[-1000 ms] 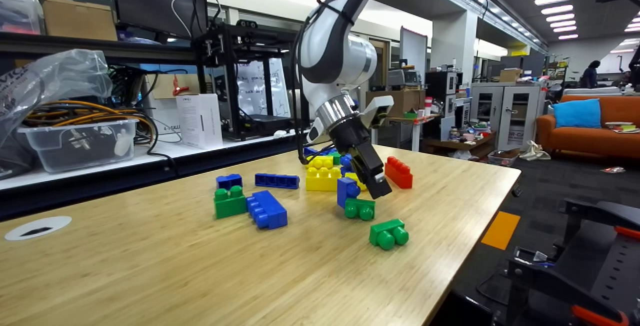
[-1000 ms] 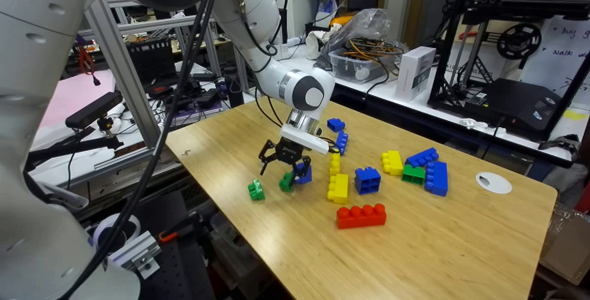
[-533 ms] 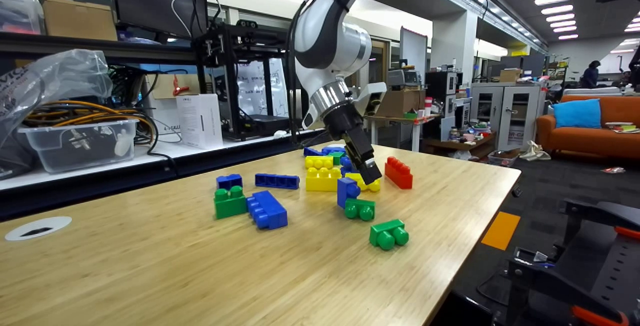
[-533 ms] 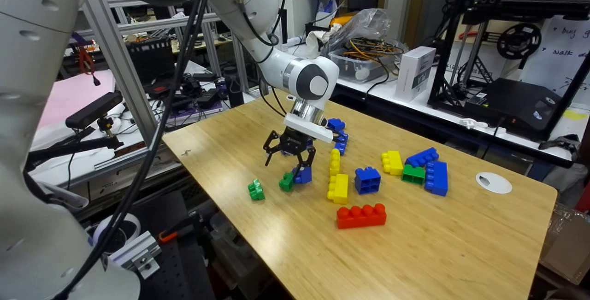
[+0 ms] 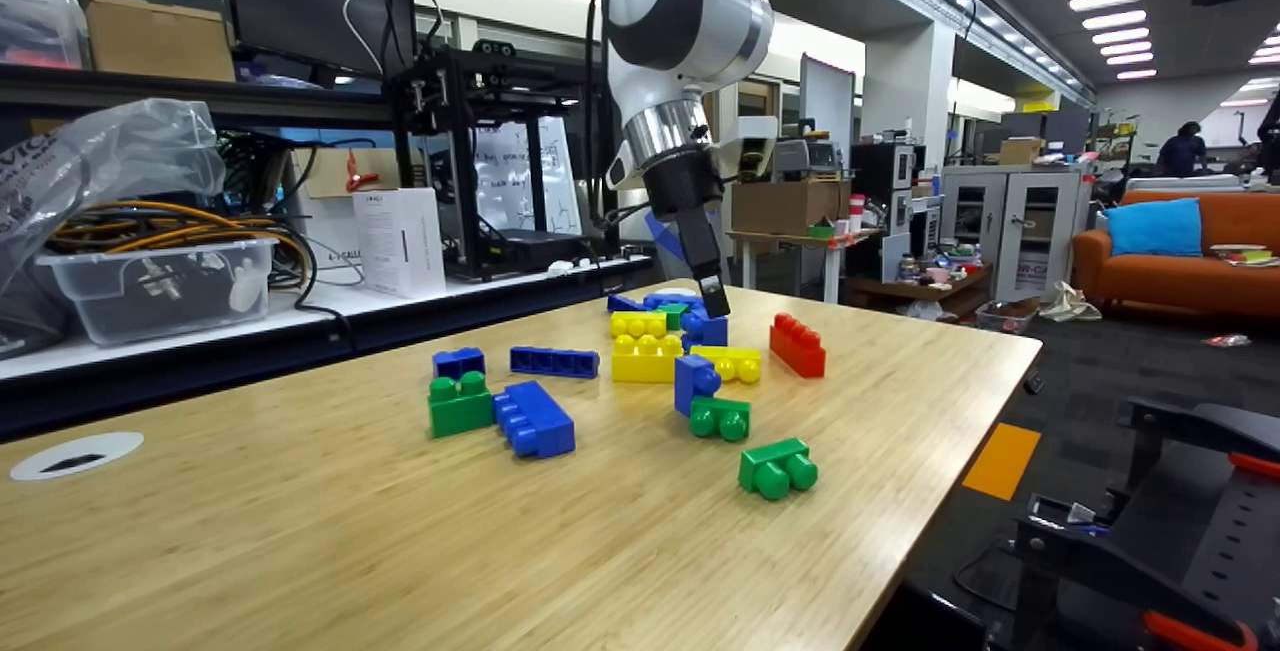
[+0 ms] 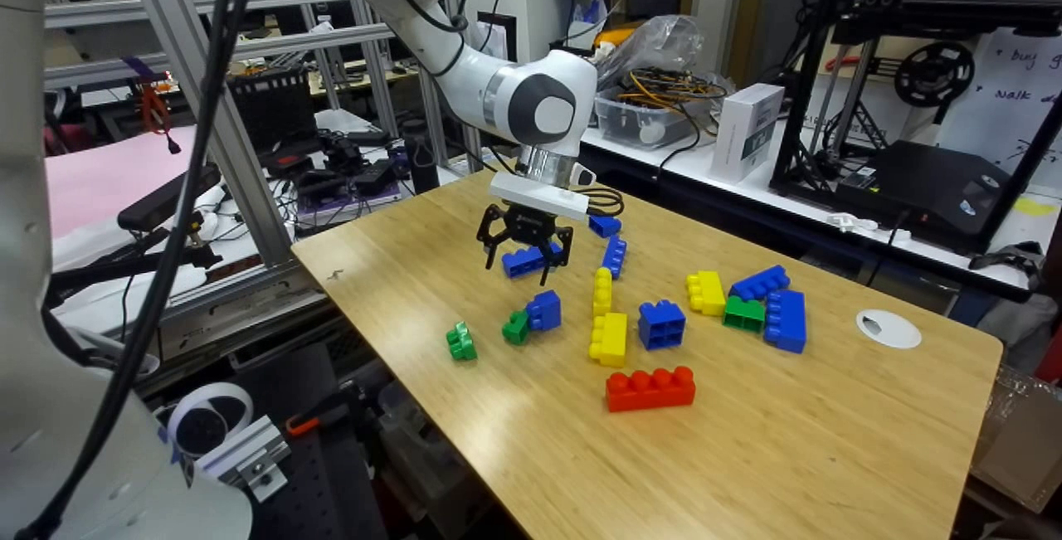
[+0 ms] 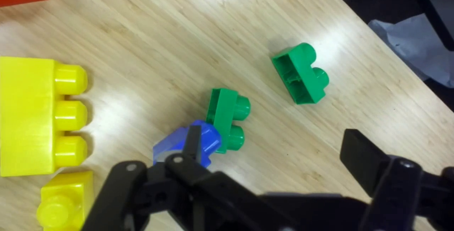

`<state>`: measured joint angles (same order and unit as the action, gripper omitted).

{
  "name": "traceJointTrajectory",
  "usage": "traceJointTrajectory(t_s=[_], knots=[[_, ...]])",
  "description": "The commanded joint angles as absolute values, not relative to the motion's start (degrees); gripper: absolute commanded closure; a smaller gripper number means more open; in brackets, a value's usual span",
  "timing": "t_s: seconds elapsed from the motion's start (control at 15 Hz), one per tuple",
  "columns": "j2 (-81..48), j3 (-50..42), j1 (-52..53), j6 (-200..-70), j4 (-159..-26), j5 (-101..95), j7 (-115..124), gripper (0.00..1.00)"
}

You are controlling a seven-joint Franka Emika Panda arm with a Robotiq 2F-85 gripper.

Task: Separate the blue toy from the green toy

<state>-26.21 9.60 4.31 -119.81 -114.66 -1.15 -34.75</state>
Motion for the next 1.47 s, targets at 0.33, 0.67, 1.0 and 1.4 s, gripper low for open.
traceJointTrajectory(t_s=[0.33,0.67,1.0,1.4], knots=[[-19.9,10.1,3.9,-128.8,-123.5,-1.4,-30.2,0.0],[-20.2,10.1,3.9,-128.7,-123.2,-1.4,-30.2,0.0],[-20.2,10.1,3.9,-128.7,-123.2,-1.4,-30.2,0.0],[-20.2,10.1,3.9,-128.7,-123.2,-1.4,-30.2,0.0]])
